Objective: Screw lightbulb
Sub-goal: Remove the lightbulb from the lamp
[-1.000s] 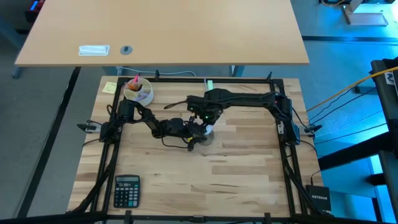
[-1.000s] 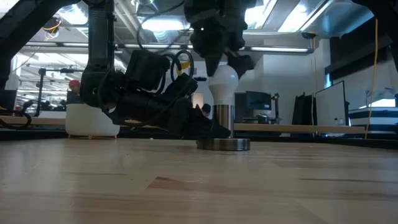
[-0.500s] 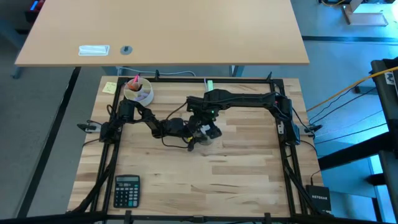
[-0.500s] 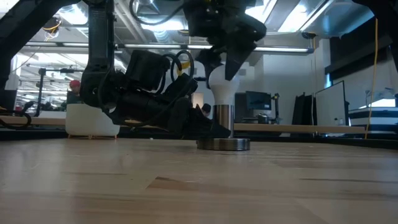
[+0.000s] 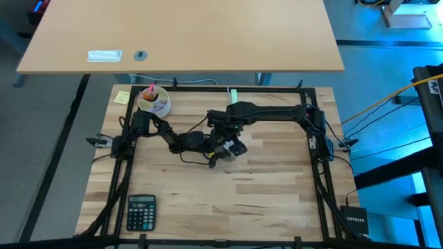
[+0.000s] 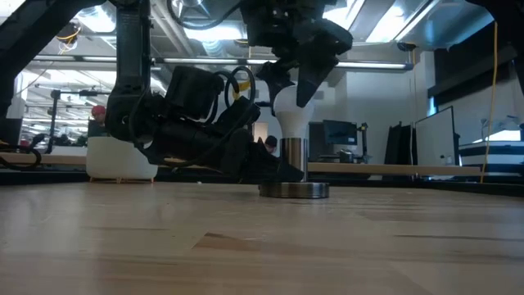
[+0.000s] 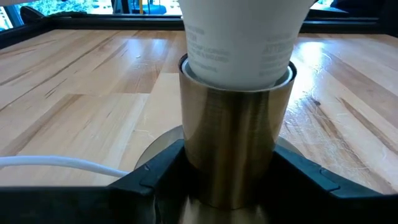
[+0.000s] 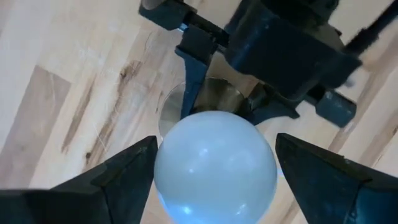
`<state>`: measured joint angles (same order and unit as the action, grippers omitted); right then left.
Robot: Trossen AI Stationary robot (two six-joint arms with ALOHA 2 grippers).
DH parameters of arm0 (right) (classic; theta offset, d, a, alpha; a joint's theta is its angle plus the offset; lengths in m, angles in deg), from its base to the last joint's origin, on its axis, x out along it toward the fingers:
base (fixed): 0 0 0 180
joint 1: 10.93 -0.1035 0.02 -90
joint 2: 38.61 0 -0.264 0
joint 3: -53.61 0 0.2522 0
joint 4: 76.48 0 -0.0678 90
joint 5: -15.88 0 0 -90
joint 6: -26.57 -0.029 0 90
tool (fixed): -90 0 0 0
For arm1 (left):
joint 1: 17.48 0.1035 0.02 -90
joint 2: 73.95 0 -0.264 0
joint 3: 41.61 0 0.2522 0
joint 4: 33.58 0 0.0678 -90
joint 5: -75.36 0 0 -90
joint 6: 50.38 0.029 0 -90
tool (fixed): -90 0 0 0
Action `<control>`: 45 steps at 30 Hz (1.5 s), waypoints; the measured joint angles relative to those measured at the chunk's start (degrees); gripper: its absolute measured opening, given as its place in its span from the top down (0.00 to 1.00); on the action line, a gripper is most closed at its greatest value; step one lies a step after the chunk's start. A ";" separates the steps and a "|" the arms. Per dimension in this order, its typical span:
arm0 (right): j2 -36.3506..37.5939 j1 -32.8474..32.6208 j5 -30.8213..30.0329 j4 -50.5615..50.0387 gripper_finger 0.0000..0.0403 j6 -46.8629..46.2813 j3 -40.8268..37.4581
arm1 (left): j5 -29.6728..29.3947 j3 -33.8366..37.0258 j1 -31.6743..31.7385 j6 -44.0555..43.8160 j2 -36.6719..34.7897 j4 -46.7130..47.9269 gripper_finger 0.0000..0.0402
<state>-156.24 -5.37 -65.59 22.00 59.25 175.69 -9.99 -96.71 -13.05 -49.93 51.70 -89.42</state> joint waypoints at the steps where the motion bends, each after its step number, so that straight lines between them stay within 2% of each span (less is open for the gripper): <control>1: -0.02 0.05 -0.02 -0.20 0.20 -1.64 0.00 | 0.02 0.00 0.02 -0.04 0.00 0.00 0.52; 9: 0.00 0.09 -0.40 -0.78 0.37 -10.95 0.00 | 0.21 0.00 0.02 -0.07 0.00 0.00 0.52; 16: 0.00 0.09 -0.60 -1.08 0.31 -29.19 0.00 | 0.24 0.00 0.02 -0.11 0.00 0.01 0.52; 25: 0.00 0.11 0.30 -1.43 0.32 -56.61 0.00 | 0.26 0.02 0.02 -0.24 0.00 0.00 0.52; 30: 0.00 0.13 1.09 -1.61 0.31 -65.39 0.00 | 0.25 0.02 0.07 -0.07 0.00 0.00 0.52; 34: 0.00 0.13 1.25 -1.56 0.31 -65.10 0.00 | 0.22 0.03 0.07 -0.04 0.00 0.02 0.52; 36: 0.00 0.13 1.57 -1.56 0.31 -61.22 -0.02 | 0.02 0.02 0.07 -0.07 0.00 0.04 0.52; 45: 0.00 -1.11 -0.10 -2.39 0.31 -22.28 0.02 | -0.03 0.02 0.07 0.24 0.00 0.20 0.52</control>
<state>-156.23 -6.49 -65.69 19.60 36.97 175.71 -10.02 -96.69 -12.99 -49.69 51.70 -89.23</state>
